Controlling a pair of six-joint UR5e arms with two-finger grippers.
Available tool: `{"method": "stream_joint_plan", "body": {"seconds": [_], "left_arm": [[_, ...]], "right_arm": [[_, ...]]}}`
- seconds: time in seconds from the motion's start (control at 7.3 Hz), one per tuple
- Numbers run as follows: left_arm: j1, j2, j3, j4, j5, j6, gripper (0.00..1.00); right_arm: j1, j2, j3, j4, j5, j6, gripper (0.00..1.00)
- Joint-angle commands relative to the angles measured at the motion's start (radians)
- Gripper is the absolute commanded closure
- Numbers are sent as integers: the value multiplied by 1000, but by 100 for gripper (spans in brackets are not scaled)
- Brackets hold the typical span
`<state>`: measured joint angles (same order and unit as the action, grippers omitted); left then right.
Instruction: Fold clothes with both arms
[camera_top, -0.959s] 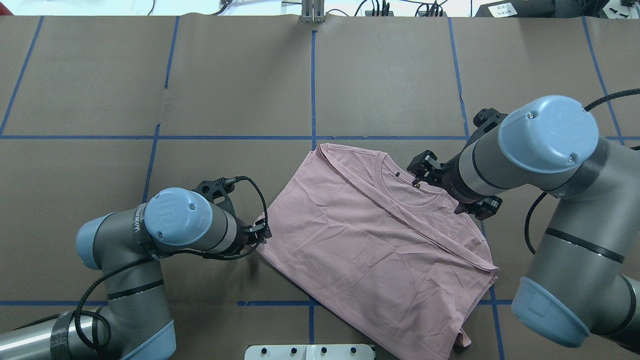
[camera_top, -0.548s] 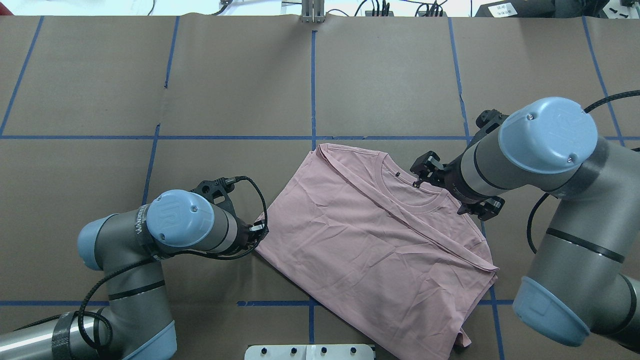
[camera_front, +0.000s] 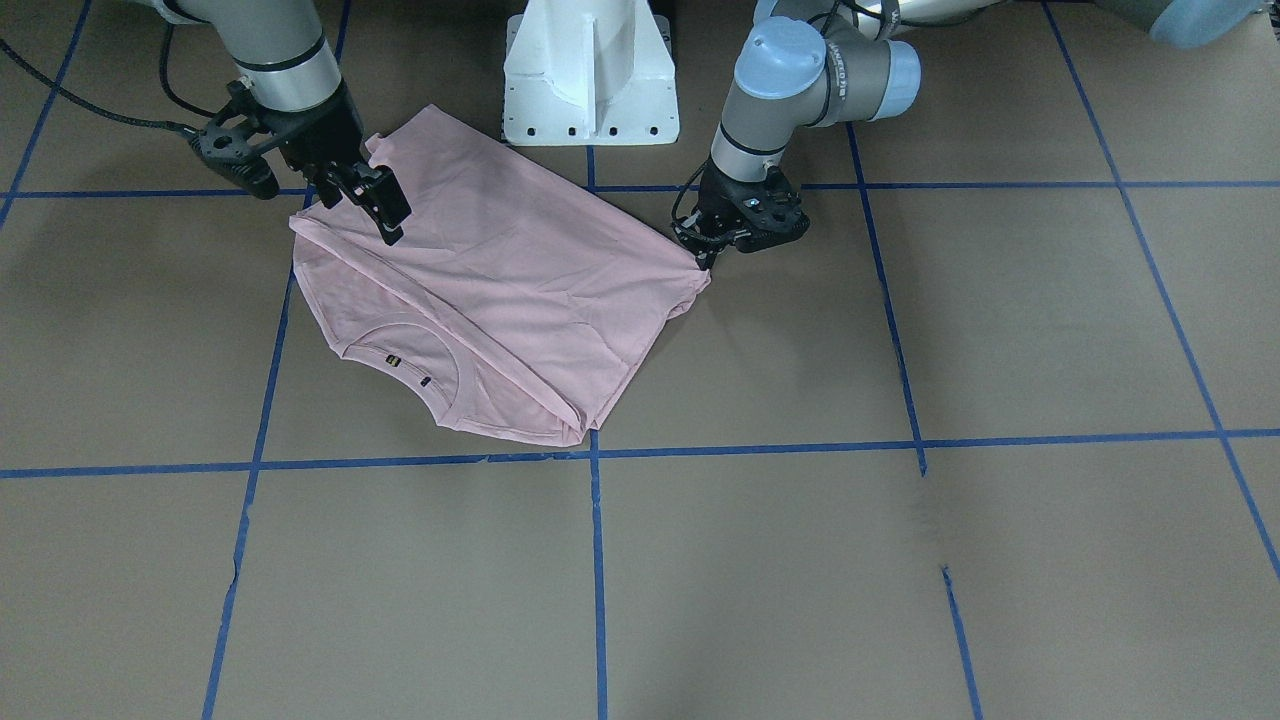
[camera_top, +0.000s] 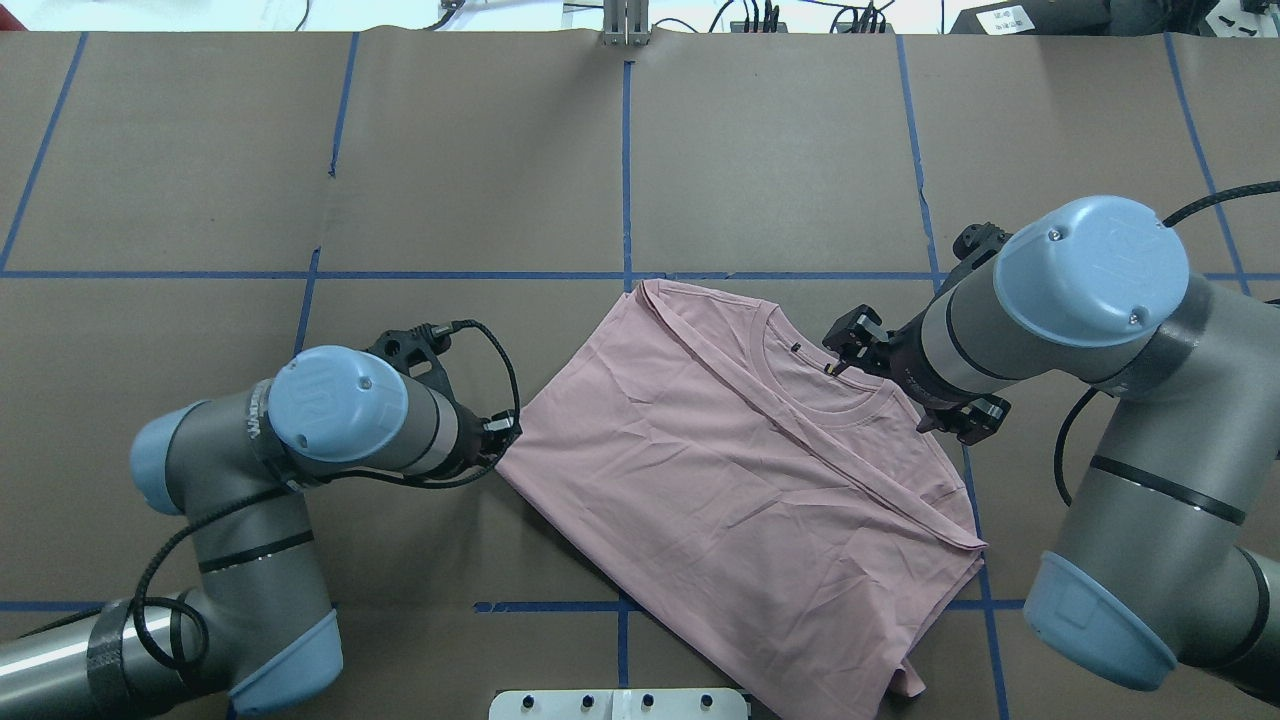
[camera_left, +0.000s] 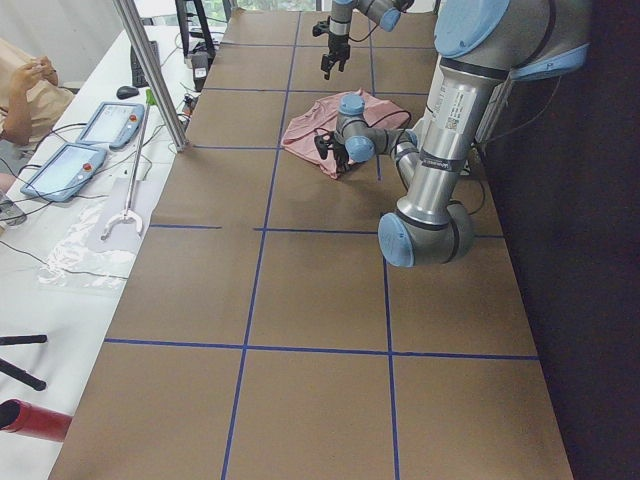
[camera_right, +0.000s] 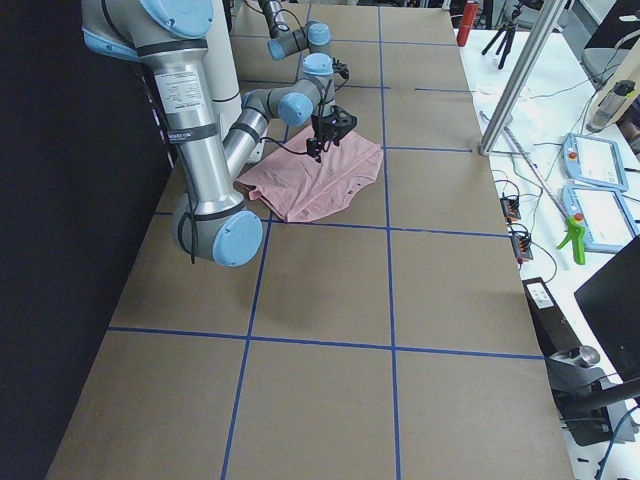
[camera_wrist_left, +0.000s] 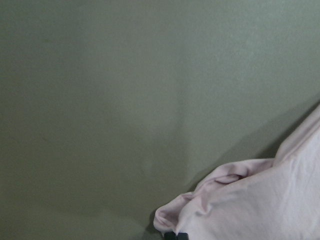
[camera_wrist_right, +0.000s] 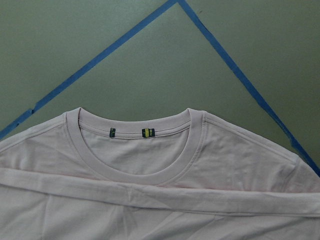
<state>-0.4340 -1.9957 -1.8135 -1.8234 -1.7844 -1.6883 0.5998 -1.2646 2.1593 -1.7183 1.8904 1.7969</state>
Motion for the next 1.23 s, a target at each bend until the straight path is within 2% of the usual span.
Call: {"method": "stream_joint_plan", "body": {"seconds": [0.0, 0.14, 0.27, 0.55, 0.68, 0.96, 1.1], "left_arm": [[-79, -3, 9, 3, -3, 145, 100], [-133, -5, 34, -5, -4, 163, 100], [-185, -44, 110, -31, -3, 165, 100], [-273, -222, 387, -115, 8, 223, 100], [-297, -280, 501, -182, 55, 226, 100], [-345, -388, 671, -274, 62, 225, 100], [-345, -385, 689, -310, 62, 226, 90]], "right_arm": [[0, -1, -1, 2, 1, 5, 0], [0, -2, -4, 3, -7, 46, 0], [0, 5, -10, 3, -7, 51, 0], [-3, 5, -12, 5, -10, 55, 0], [-5, 13, -13, 5, -16, 53, 0], [-8, 27, -15, 6, -16, 52, 0], [-15, 56, -24, 6, -14, 50, 0]]}}
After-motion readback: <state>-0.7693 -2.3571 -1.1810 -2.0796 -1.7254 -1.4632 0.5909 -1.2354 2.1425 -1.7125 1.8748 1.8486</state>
